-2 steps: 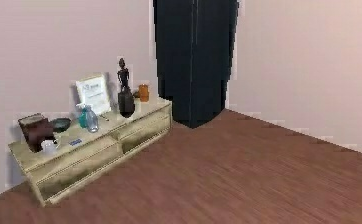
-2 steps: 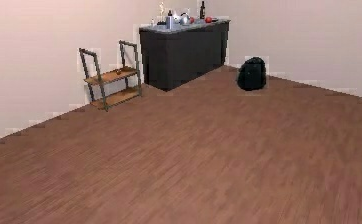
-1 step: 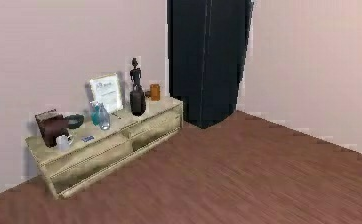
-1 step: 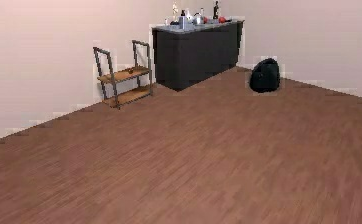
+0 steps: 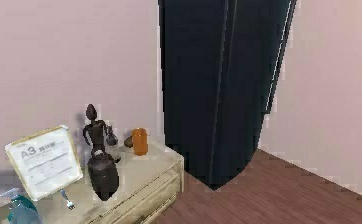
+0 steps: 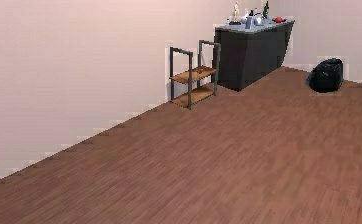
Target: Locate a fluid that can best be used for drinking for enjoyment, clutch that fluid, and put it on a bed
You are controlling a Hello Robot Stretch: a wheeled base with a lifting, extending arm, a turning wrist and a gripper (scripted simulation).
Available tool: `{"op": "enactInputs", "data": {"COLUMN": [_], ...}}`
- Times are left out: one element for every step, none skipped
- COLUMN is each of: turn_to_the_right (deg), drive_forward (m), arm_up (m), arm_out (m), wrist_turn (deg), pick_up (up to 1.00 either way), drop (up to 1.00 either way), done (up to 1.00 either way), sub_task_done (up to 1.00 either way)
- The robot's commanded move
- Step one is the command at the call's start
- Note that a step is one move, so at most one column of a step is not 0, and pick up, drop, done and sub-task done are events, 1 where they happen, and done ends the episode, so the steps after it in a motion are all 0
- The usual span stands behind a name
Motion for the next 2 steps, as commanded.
{"op": "enactInputs", "data": {"turn_to_the_right": [-6.0, 0.0], "drive_forward": [0.0, 0.35], "arm_up": [0.0, 0.0], "arm_out": [0.0, 0.0], "wrist_turn": [0.0, 0.0], "pick_up": [0.0, 0.0], "drop": [0.0, 0.0], "done": [0.0, 0.0], "sub_task_done": [0.0, 0.0]}}
